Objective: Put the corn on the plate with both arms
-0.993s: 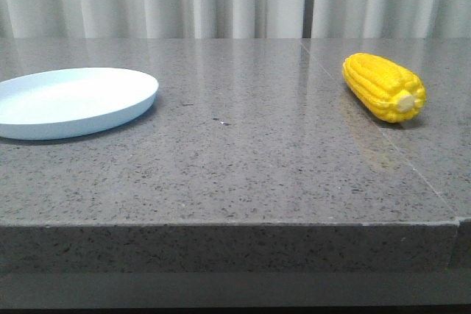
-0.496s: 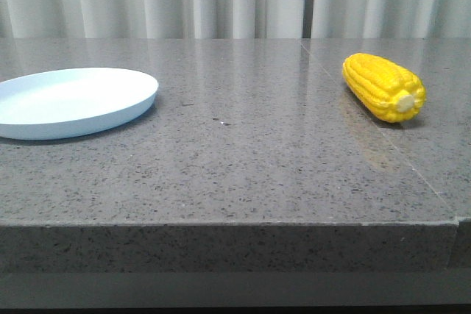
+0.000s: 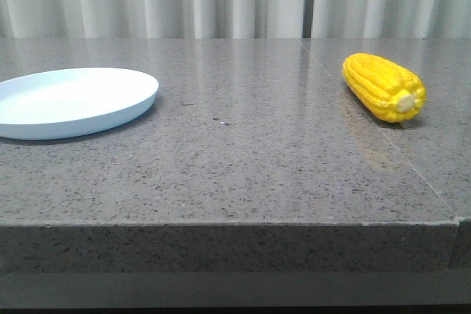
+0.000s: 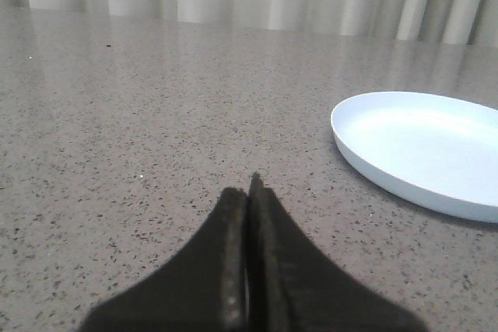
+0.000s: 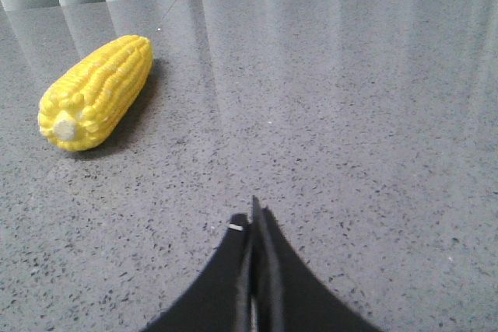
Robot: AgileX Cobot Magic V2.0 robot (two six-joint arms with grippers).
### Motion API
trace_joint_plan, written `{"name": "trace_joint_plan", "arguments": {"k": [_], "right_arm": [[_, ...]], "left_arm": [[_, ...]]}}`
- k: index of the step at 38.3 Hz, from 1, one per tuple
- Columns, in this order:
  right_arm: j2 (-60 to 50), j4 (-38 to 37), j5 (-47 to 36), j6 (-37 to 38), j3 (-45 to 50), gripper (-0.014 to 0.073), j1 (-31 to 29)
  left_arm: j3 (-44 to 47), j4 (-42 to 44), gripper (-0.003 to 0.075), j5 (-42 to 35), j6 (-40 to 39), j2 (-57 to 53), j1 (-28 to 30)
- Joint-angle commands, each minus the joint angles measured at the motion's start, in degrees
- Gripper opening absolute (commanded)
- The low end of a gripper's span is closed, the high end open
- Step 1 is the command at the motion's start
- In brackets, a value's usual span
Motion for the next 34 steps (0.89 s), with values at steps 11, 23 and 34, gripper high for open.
{"name": "trace_joint_plan", "arguments": {"k": [11,23,34], "right_arm": [[-0.7,0.4,-9.2,-0.6,-1.3,-0.0067,-0.4],[0.1,2.8,0.4,-0.6,-13.2,-0.0066,-0.4],[14.2,3.0,5.9,-0.6,-30.4,-0.0065,-0.4]], "left_arm": [[1.3,-1.9,-0.0020,-14.9,-0.1,-0.9,-0.1],[-10.2,-1.2,-0.0020,-12.6,-0.1,0.3,-0.1],[-26.6,0.5,-0.0020,3.0,0.3,14.1,-0.1]]}}
